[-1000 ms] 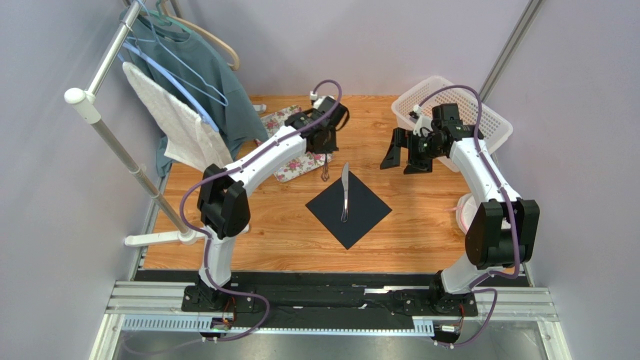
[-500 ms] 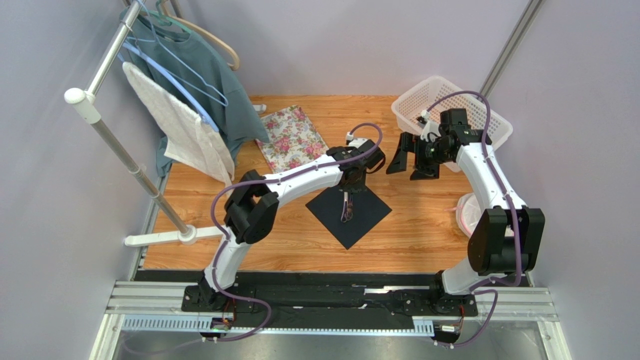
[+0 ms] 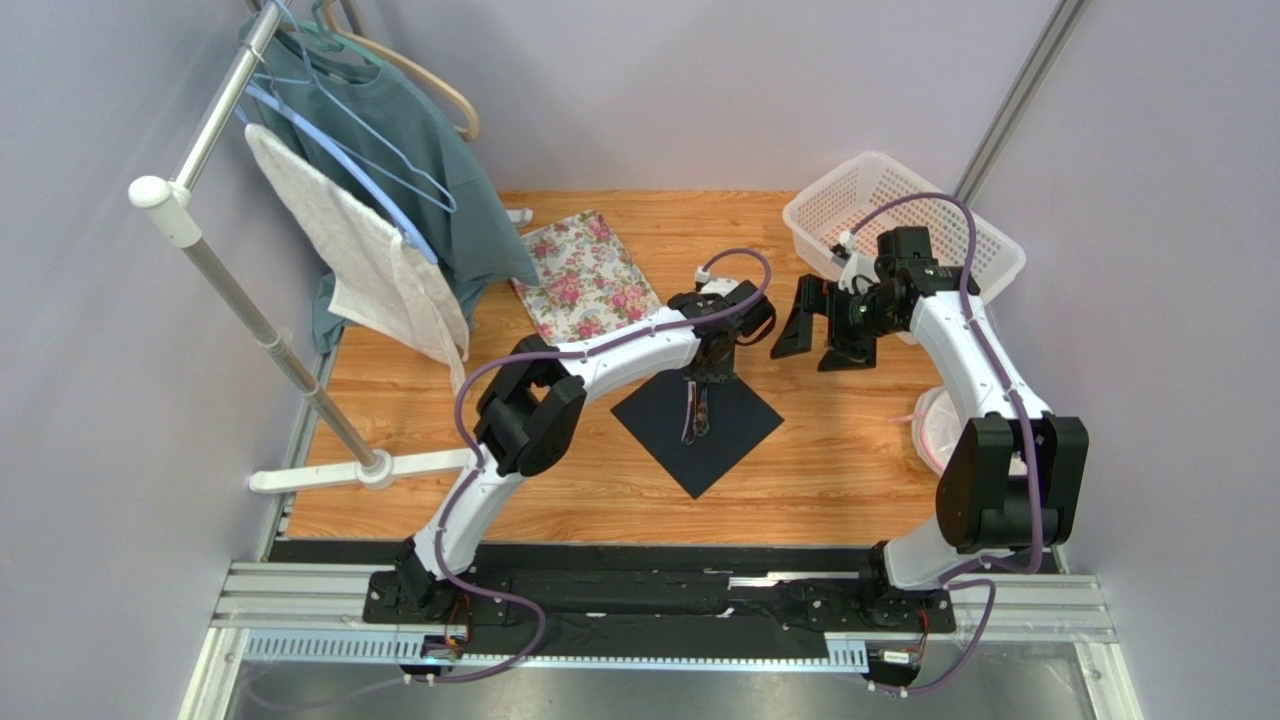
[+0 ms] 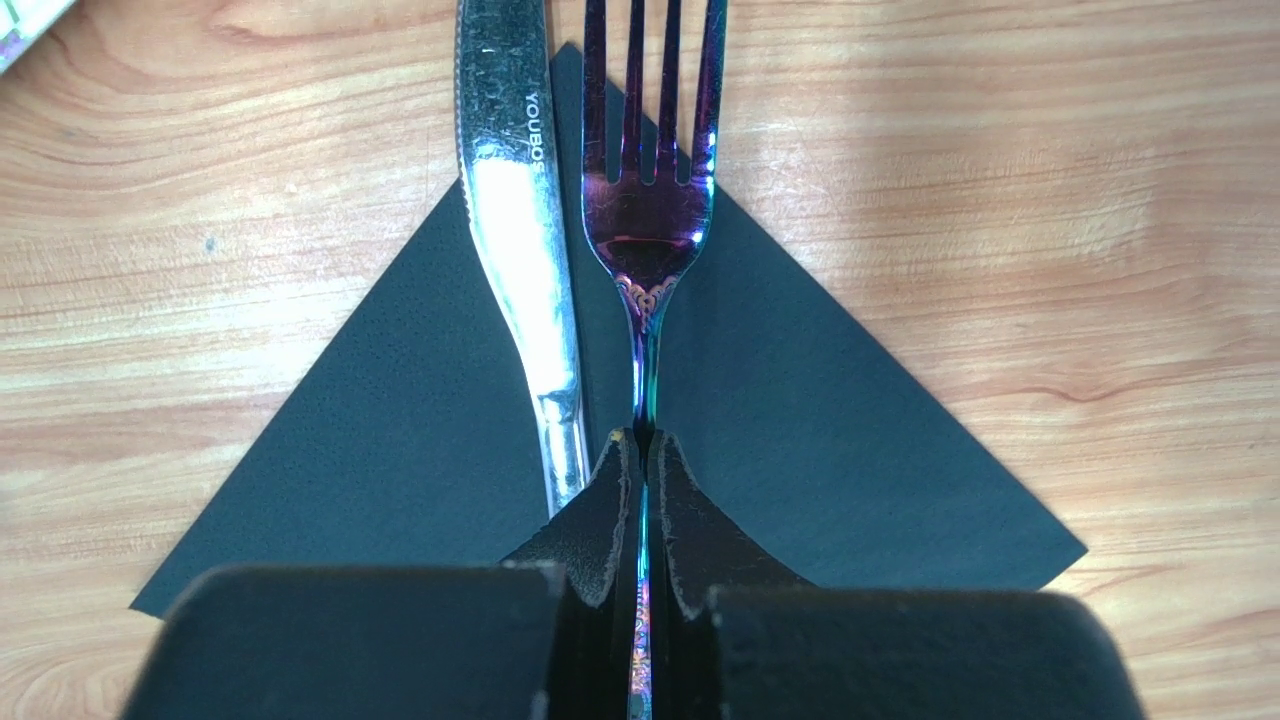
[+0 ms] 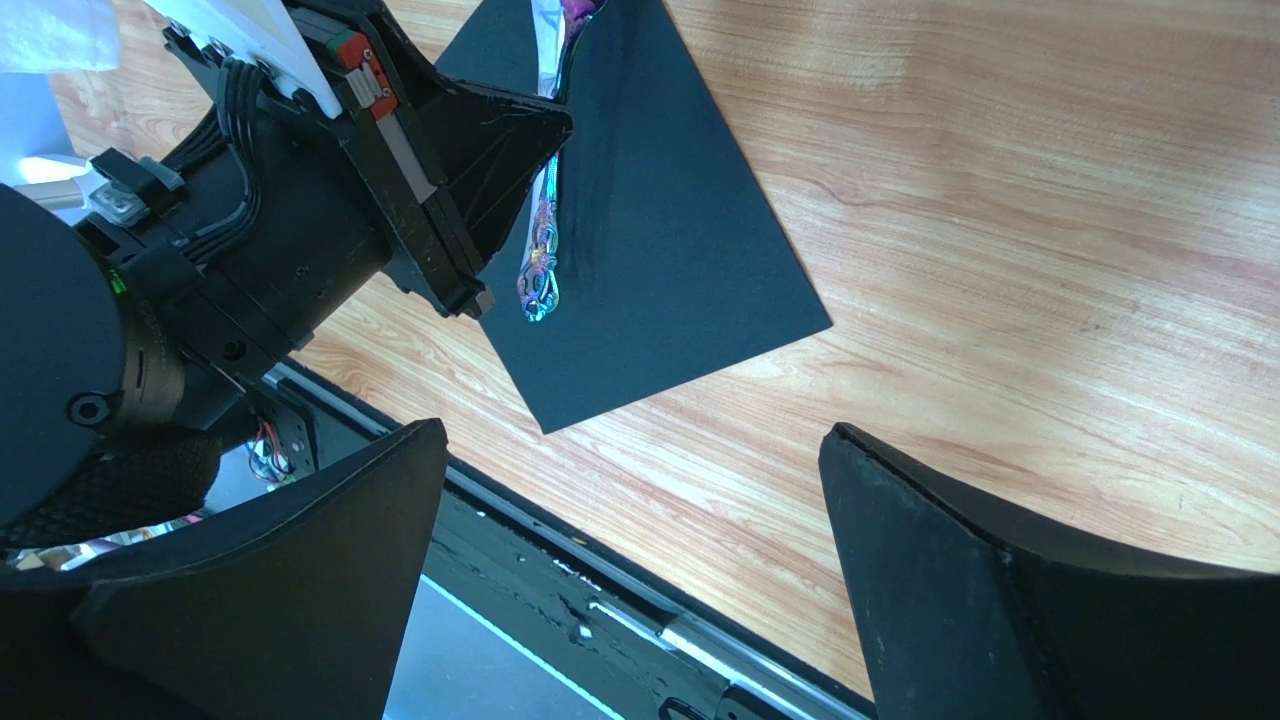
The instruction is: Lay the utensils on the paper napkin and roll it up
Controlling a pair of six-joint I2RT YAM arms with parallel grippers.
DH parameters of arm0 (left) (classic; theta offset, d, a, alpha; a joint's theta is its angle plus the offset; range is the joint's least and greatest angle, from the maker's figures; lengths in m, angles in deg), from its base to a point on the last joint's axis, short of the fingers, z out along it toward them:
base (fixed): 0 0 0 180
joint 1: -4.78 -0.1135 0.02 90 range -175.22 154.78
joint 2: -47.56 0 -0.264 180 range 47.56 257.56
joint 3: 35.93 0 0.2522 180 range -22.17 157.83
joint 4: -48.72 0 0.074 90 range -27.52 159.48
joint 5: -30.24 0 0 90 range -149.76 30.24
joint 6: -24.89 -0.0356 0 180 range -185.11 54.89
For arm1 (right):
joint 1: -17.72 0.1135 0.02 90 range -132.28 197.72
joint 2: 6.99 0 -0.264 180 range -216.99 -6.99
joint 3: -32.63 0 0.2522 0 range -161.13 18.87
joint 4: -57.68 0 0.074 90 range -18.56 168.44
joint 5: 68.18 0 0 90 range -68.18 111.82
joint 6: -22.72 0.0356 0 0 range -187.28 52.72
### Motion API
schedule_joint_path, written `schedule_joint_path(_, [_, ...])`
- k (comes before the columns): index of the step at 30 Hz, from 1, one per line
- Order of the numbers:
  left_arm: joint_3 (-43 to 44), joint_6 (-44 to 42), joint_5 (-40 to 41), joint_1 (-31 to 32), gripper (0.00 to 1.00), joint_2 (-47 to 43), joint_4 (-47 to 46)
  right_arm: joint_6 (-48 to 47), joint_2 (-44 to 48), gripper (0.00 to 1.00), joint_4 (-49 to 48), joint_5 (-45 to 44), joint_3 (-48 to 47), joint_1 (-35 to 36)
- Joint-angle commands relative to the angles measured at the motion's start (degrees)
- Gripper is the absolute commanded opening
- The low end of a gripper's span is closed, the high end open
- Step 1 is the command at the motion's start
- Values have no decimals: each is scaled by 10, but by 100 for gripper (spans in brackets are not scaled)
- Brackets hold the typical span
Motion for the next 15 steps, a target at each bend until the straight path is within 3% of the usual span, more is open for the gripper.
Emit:
schedule_joint_path(1, [24,13,14,-7,0,8,4,-8,18,100,-13,11,0,-1])
schedule_joint_path(10, [20,24,9,-10,0,22,10,-4,11,100,-17,16,-1,-1])
schedule_joint_path(15, [19,29,3,-11,7,26,14,-4,9,100,-18,18,-2,-1])
